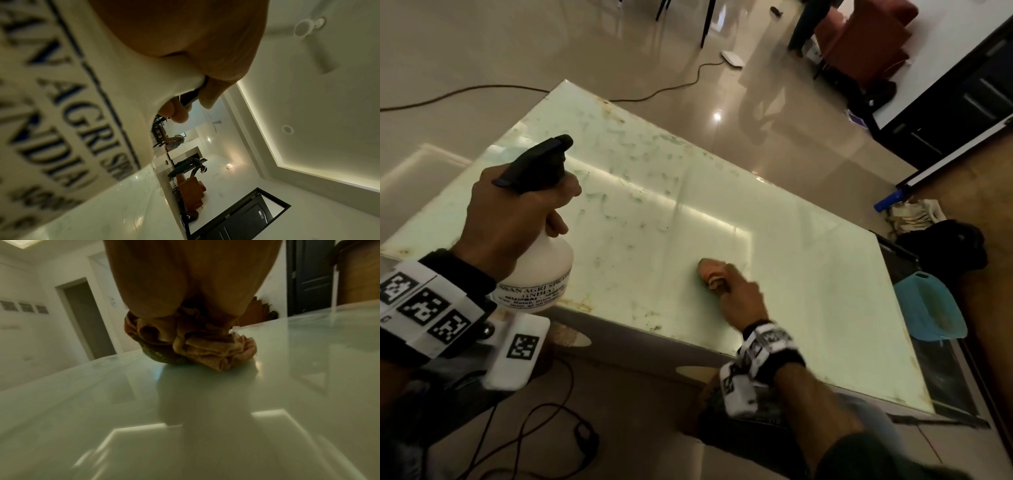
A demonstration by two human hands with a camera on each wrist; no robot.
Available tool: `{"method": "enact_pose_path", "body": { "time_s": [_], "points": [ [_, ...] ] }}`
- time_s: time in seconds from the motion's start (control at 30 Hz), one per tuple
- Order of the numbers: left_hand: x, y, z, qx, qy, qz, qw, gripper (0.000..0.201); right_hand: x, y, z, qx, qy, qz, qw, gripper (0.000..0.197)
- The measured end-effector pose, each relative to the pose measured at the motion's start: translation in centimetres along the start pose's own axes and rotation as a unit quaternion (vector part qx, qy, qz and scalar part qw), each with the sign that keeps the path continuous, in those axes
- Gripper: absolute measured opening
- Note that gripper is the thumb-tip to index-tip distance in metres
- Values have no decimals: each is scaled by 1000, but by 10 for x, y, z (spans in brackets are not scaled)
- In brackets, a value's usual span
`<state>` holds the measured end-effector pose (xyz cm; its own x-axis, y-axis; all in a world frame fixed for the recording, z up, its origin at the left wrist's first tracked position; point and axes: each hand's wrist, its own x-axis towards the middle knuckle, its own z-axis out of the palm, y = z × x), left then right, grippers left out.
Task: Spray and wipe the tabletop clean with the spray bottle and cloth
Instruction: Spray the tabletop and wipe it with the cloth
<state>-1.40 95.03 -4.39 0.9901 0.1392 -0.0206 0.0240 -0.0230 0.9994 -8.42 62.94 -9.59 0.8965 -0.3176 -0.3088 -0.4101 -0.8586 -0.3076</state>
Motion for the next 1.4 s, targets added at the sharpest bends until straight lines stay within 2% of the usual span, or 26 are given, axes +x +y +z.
{"method": "enact_pose_path", "body": {
  "time_s": [0.17,0.33,0.4,0.47,0.53,0.63,0.7,0.77,0.8,0.93,1.03,1.1,1.2,1.27,1.4],
  "points": [
    [-2,-6,3,12,4,-13,1000,13,-82,-49,38,15,14,-42,999,44],
    [-7,-8,2,4,6,-25,1000,29,-116,-85,69,29,-14,-54,998,47],
    [-9,-6,-1,2,4,-27,1000,30,-121,-91,71,81,-4,-60,995,37],
    [-9,-5,-4,-4,9,-24,1000,24,-120,-90,68,163,3,-42,986,19],
    [-10,-1,-7,-10,12,-19,1000,18,-117,-85,60,221,8,-16,975,14],
    [-10,3,-10,-27,12,-29,999,30,-108,-72,38,247,72,2,966,15],
    [-10,4,-11,-36,13,-36,999,41,-101,-66,25,210,136,-11,968,14],
    [-10,5,-11,-45,12,-38,998,40,-95,-62,23,151,175,-32,972,21],
    [-9,6,-11,-48,12,-39,998,39,-94,-63,27,127,169,-42,976,25],
    [-9,8,-15,-48,15,-45,998,38,-89,-74,76,39,35,-43,998,45],
    [-9,6,-14,-41,18,-41,998,33,-77,-81,91,-17,1,-29,999,59],
    [-8,5,-13,-24,19,-35,999,30,-60,-80,90,-41,-1,-45,998,59],
    [-7,4,-13,-17,18,-27,999,23,-20,-80,76,-7,53,-88,995,43],
    [-8,2,-13,-5,16,-15,1000,16,16,-88,59,-29,83,-112,990,34],
    [-6,-3,-13,8,14,3,1000,9,94,-114,18,-120,65,-72,988,46]
  ]
}}
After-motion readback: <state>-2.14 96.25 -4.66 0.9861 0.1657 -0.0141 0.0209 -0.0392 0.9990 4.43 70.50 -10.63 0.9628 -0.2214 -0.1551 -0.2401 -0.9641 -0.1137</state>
